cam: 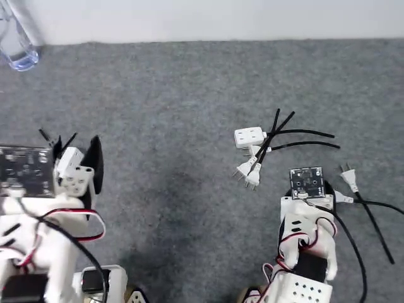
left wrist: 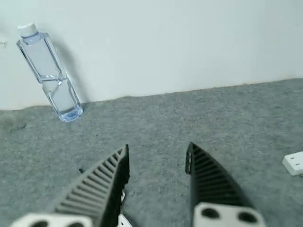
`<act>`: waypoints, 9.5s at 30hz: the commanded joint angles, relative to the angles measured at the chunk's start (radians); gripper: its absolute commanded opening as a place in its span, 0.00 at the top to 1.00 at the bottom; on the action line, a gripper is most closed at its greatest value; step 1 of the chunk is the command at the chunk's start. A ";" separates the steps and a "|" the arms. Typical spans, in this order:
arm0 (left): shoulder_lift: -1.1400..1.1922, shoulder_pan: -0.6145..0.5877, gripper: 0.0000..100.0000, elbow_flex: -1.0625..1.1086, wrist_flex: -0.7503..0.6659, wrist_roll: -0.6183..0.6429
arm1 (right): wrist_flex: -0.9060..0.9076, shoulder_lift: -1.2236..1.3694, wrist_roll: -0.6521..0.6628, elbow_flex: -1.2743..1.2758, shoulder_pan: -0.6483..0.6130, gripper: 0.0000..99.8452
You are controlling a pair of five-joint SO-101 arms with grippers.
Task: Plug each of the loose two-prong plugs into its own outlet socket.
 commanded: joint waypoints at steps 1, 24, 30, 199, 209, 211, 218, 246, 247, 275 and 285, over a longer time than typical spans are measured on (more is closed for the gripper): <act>-0.126 -0.005 0.82 0.282 -0.163 0.002 | 0.031 -0.007 0.011 0.014 -0.022 0.82; -0.451 -0.003 0.82 1.175 -0.671 0.066 | 0.062 -0.015 0.018 -0.006 -0.022 0.82; -0.608 -0.009 0.82 1.247 -0.634 0.064 | 0.168 -0.004 0.005 -0.187 -0.038 0.82; -0.595 -0.020 0.82 1.245 -0.680 0.014 | 0.596 1.850 0.565 -1.491 -0.881 0.69; -0.595 -0.020 0.82 1.245 -0.680 0.014 | 0.872 1.538 0.786 -1.665 -0.656 0.71; -0.595 -0.020 0.82 1.245 -0.680 0.014 | 0.875 1.534 0.832 -1.691 -0.584 0.71; -0.595 -0.020 0.82 1.245 -0.678 0.014 | 0.737 1.649 0.930 -1.706 -0.426 0.71; -0.594 -0.020 0.82 1.245 -0.695 0.015 | 0.763 2.434 1.229 -2.173 -0.251 0.72; -0.594 -0.020 0.82 1.245 -0.695 0.015 | 0.763 2.439 1.229 -2.173 -0.248 0.72; -0.594 -0.020 0.82 1.245 -0.695 0.015 | 0.723 2.313 1.149 -2.173 -0.217 0.99; -0.594 -0.020 0.82 1.245 -0.695 0.015 | 0.812 2.060 1.138 -2.173 -0.140 0.99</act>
